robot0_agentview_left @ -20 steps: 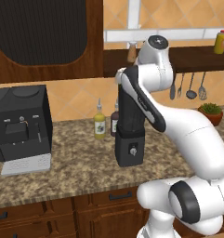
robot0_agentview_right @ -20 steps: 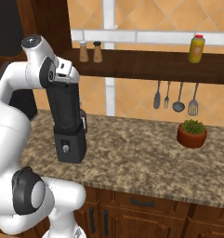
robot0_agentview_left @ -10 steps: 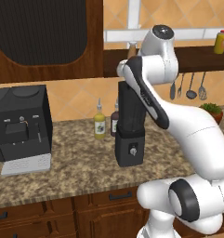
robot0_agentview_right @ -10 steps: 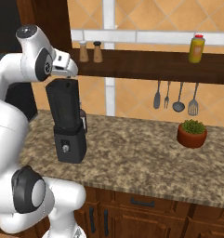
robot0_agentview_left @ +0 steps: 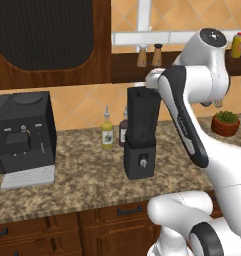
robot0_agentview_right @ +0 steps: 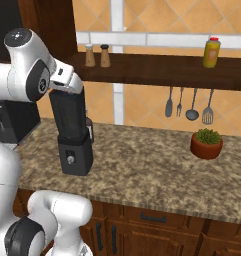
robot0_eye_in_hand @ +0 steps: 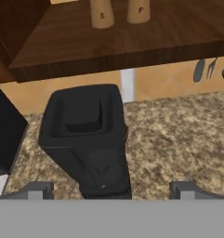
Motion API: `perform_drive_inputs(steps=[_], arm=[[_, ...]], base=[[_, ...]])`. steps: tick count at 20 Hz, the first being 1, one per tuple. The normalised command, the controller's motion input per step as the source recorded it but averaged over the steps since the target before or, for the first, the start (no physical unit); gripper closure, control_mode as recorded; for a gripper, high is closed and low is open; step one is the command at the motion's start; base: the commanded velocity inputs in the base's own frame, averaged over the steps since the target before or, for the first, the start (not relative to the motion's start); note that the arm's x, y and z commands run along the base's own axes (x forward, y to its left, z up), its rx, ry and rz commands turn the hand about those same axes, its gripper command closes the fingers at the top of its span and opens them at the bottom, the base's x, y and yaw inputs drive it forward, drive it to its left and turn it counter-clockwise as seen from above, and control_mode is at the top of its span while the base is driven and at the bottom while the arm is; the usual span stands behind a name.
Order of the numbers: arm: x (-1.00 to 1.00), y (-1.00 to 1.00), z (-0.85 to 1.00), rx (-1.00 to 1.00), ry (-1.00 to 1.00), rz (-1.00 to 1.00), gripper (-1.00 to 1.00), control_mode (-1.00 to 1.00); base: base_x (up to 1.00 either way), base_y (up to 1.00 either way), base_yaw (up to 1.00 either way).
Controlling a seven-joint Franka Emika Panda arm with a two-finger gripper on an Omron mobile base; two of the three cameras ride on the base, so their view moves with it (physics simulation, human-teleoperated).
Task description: Close the lid blender by securely placing the lid on top.
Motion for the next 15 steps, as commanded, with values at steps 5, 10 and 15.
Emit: perform_drive_inputs(steps=[5,10,15], arm=[[-0.1,-0.07,0.0,0.01,0.0,0.0,-1.0,-1.0],[-0.02,-0.09,-0.06,0.0,0.01,0.0,-1.0,-1.0],[-0.02,-0.01,-0.01,0.0,0.0,0.0,-1.0,-1.0]], base=[[0.0,0.0,0.0],[0.0,0.0,0.0],[0.0,0.0,0.0]])
